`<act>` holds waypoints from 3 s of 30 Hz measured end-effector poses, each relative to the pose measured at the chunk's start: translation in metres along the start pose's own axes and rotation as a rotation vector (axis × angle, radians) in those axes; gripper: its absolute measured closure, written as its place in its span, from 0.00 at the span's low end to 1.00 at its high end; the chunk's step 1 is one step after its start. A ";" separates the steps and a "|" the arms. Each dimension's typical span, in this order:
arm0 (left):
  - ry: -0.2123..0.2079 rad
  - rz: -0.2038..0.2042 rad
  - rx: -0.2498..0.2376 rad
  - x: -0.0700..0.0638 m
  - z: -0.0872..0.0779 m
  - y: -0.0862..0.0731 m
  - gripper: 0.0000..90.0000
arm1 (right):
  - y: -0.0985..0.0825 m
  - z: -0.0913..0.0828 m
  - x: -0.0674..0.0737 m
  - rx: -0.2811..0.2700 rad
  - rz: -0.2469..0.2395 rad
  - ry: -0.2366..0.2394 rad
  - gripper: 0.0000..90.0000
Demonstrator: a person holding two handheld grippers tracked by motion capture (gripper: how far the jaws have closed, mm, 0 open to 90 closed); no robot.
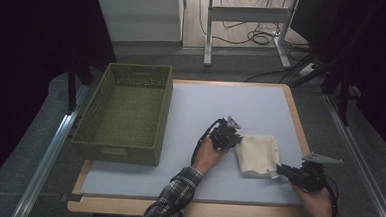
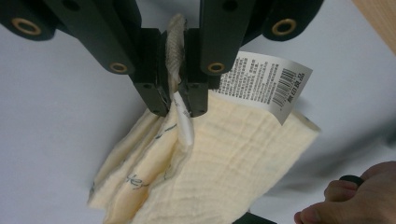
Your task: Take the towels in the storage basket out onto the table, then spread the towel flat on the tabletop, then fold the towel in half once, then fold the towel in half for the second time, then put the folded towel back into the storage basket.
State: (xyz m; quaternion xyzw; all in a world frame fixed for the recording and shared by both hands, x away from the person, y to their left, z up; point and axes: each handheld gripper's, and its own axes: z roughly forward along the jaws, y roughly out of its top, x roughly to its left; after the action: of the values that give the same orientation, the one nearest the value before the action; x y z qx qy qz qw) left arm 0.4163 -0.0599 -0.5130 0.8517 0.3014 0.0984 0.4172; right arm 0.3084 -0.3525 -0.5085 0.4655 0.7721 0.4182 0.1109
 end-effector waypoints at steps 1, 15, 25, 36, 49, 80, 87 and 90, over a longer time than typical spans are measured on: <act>0.005 0.001 -0.005 0.000 -0.002 0.001 0.95 | 0.002 -0.001 0.001 -0.004 -0.001 0.008 0.90; 0.060 0.040 -0.010 0.009 -0.036 0.012 0.94 | 0.026 -0.002 0.018 -0.053 -0.029 0.075 0.90; 0.116 0.038 -0.018 0.022 -0.067 0.012 0.94 | 0.046 0.010 0.039 -0.065 -0.076 0.111 0.90; 0.179 0.043 -0.016 0.035 -0.098 0.016 0.94 | 0.071 0.026 0.061 -0.074 -0.126 0.141 0.90; 0.251 0.040 0.002 0.057 -0.129 0.017 0.94 | 0.098 0.048 0.082 -0.077 -0.145 0.179 0.90; 0.361 0.020 -0.014 0.100 -0.184 0.015 0.94 | 0.152 0.091 0.125 -0.077 -0.178 0.218 0.90; 0.378 0.023 -0.023 0.110 -0.191 0.018 0.94 | 0.164 0.095 0.131 -0.087 -0.176 0.222 0.90; 0.387 0.023 -0.031 0.113 -0.196 0.020 0.94 | 0.170 0.096 0.135 -0.091 -0.176 0.223 0.90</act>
State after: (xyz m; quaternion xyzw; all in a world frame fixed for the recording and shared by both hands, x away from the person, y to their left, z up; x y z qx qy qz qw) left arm 0.4331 0.1262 -0.3830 0.8137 0.3648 0.2699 0.3634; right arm 0.3958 -0.1544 -0.4116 0.3411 0.7978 0.4905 0.0813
